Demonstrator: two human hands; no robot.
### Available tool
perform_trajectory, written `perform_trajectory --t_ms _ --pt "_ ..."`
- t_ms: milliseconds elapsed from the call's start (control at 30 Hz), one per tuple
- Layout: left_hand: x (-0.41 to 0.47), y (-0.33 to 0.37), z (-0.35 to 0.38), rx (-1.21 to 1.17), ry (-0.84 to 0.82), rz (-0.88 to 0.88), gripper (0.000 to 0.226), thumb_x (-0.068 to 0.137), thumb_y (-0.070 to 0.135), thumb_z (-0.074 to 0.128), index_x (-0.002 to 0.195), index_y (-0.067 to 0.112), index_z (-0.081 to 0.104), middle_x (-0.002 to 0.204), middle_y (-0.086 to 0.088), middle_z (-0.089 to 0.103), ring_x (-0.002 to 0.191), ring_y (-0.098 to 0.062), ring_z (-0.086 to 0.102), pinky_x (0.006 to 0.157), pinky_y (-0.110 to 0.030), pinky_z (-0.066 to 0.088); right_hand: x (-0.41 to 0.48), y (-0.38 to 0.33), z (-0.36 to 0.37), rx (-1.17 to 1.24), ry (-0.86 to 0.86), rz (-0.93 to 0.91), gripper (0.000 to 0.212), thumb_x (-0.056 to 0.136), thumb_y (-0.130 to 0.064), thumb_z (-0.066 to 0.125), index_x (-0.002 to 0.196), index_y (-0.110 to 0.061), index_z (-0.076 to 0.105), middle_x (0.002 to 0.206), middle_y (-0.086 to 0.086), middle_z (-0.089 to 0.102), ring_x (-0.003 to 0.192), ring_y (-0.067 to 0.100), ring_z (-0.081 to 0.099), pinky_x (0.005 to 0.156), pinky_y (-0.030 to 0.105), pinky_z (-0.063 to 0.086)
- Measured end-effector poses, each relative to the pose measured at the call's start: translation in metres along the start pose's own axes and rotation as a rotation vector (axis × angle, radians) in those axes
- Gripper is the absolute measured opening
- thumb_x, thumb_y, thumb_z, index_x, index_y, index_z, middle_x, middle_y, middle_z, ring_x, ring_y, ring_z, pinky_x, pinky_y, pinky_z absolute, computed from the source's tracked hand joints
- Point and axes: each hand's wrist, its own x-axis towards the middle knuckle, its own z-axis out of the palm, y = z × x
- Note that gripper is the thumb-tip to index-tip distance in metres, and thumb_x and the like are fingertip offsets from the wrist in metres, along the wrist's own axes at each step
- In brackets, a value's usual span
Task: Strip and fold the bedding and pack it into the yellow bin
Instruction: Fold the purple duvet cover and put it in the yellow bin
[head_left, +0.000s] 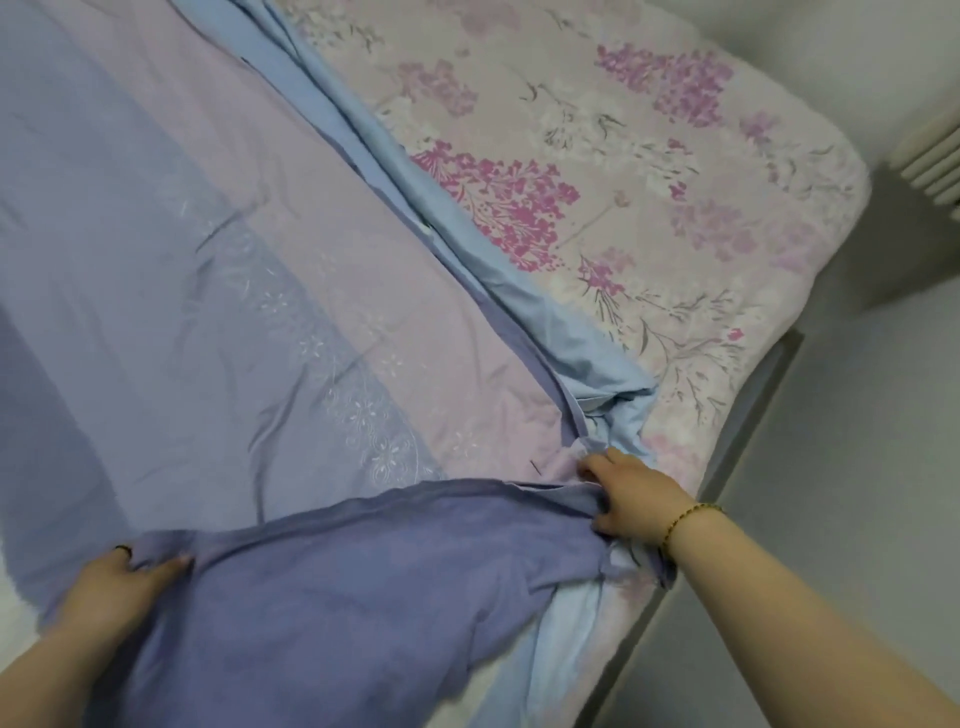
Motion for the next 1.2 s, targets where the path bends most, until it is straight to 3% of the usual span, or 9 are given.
perform_trajectory --t_ms 233,367,500,600,700,767,933,1100,1200 --pt "0.000 0.013 -0.017 -0.433 0.062 -0.159 0.046 0.094 0.014 0.049 0.131 -0.011 0.041 0.136 -0.027 0.044 0.125 -0.040 0.043 0.110 -0.046 0.030 0.009 0.008 -0.021 -0.220 -0.220 -0.009 0.035 0.086 -0.019 0.054 0.120 -0.012 0.055 0.107 0.008 0.050 0.119 0.027 0.048 0.092 0.029 0.043" --pt "-0.010 0.045 -0.044 -0.749 0.062 -0.162 0.039 0.094 0.015 0.051 0.126 -0.005 0.047 0.130 -0.015 0.050 0.120 -0.030 0.047 0.105 -0.039 0.034 0.011 0.007 -0.074 0.083 0.021 -0.123 0.012 0.084 -0.010 0.053 0.074 -0.017 0.052 0.072 -0.001 0.046 0.085 0.021 0.053 0.063 0.026 0.036" --pt "-0.035 0.065 -0.082 -0.645 0.008 0.047 0.025 0.093 0.029 0.051 0.103 0.008 0.059 0.112 -0.012 0.058 0.094 -0.025 0.052 0.088 -0.035 0.038 -0.001 -0.025 -0.124 0.643 0.175 -0.188 0.026 0.080 0.007 0.049 0.066 -0.014 0.045 0.068 0.004 0.046 0.063 0.016 0.040 0.055 0.025 0.030" --pt "-0.055 0.057 -0.113 -0.468 -0.177 0.211 0.027 0.076 0.025 0.073 0.096 0.014 0.059 0.108 -0.004 0.059 0.090 -0.015 0.053 0.090 -0.030 0.035 -0.016 -0.050 -0.141 0.845 0.003 -0.234 0.014 0.083 -0.006 0.056 0.072 -0.012 0.049 0.072 0.012 0.047 0.066 0.021 0.041 0.060 0.030 0.033" --pt "-0.068 0.042 -0.135 -0.004 -0.280 0.303 0.037 0.058 0.025 0.080 0.088 0.019 0.059 0.095 0.009 0.058 0.089 -0.009 0.054 0.080 -0.018 0.037 -0.034 -0.070 -0.147 0.676 -0.163 -0.279 0.012 0.086 -0.019 0.064 0.096 -0.013 0.062 0.068 0.002 0.063 0.062 0.012 0.055 0.058 0.020 0.045" --pt "-0.071 0.029 -0.143 0.131 -0.175 0.300 0.021 0.068 0.021 0.081 0.072 0.011 0.063 0.079 -0.002 0.064 0.081 -0.020 0.057 0.066 -0.018 0.039 -0.042 -0.082 -0.151 0.441 -0.120 -0.278 0.013 0.082 -0.016 0.068 0.076 -0.015 0.056 0.055 -0.003 0.053 0.053 0.011 0.046 0.052 0.016 0.038" --pt "-0.086 0.016 -0.160 -0.352 -0.001 0.222 0.032 0.088 0.021 0.060 0.061 0.005 0.061 0.072 -0.009 0.061 0.068 -0.018 0.052 0.061 -0.023 0.037 -0.057 -0.066 -0.162 0.252 0.084 -0.171 0.031 0.080 -0.002 0.060 0.058 -0.014 0.042 0.054 -0.001 0.043 0.050 0.009 0.038 0.045 0.014 0.030" --pt "-0.117 0.010 -0.171 -0.330 -0.416 0.276 0.054 0.039 0.050 0.080 0.065 0.008 0.057 0.066 -0.001 0.062 0.066 -0.015 0.055 0.060 -0.022 0.040 -0.079 -0.055 -0.152 -0.152 0.005 -0.051 0.026 0.078 -0.004 0.052 0.061 -0.021 0.042 0.061 -0.003 0.046 0.073 0.017 0.047 0.050 0.018 0.033" --pt "-0.125 -0.002 -0.171 -0.202 -0.753 0.270 0.056 0.036 0.023 0.084 0.084 0.005 0.060 0.069 0.006 0.070 0.068 -0.005 0.065 0.061 -0.014 0.046 -0.096 -0.055 -0.139 -0.256 -0.052 -0.001 0.011 0.079 -0.007 0.052 0.075 -0.017 0.049 0.075 0.003 0.053 0.076 0.015 0.049 0.049 0.017 0.035"
